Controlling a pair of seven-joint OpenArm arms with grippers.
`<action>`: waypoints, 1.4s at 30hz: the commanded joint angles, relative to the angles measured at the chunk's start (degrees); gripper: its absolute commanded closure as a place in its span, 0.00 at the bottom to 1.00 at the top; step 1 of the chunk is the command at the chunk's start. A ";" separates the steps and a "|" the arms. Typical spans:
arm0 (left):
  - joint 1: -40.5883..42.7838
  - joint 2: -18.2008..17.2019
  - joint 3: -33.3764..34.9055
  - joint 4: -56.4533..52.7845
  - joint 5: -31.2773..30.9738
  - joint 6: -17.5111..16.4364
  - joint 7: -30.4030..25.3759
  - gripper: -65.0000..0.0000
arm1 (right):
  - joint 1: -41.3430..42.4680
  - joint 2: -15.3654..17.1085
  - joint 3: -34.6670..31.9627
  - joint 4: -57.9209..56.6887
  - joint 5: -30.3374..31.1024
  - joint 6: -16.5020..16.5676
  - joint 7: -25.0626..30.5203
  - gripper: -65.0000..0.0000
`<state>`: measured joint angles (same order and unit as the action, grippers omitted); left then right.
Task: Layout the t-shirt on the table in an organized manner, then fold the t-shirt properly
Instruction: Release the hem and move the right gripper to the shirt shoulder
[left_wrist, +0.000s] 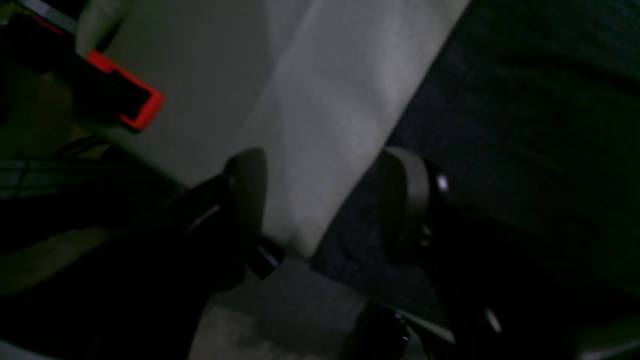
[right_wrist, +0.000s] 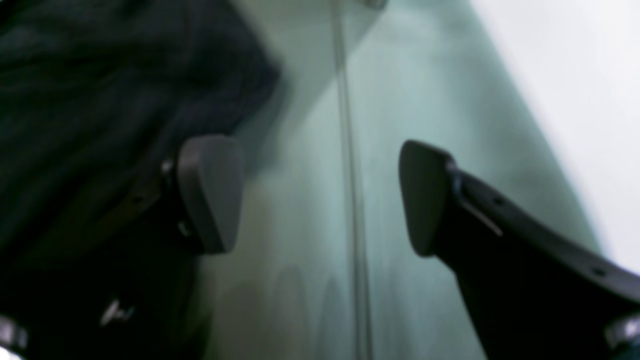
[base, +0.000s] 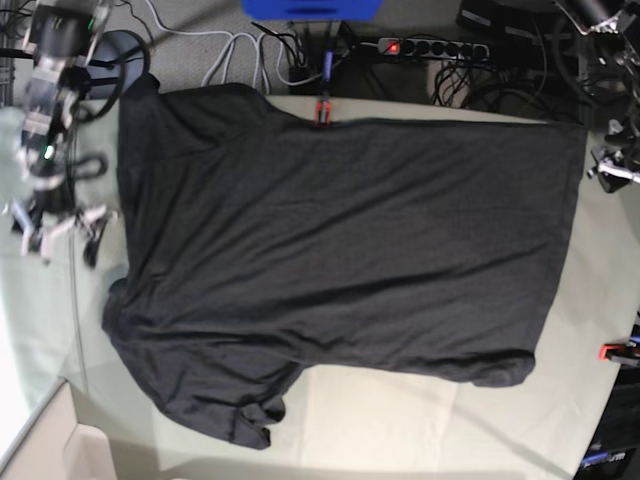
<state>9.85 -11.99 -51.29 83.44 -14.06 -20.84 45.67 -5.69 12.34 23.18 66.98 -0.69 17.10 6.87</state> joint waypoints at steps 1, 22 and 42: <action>-0.31 -0.98 -0.27 0.82 -0.13 -0.04 -1.14 0.47 | -2.09 0.01 1.30 2.69 0.64 0.00 1.43 0.32; 5.67 0.96 10.28 0.65 0.04 -0.04 -1.14 0.47 | -22.75 -10.36 3.06 12.36 0.73 0.00 1.43 0.32; 3.38 -1.77 10.63 -9.64 4.00 0.05 -4.31 0.48 | -25.03 -10.36 3.15 12.27 0.73 0.00 1.43 0.32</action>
<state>13.21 -13.02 -40.60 73.65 -10.96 -21.12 40.80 -29.95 1.56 25.98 78.37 -0.58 16.91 6.76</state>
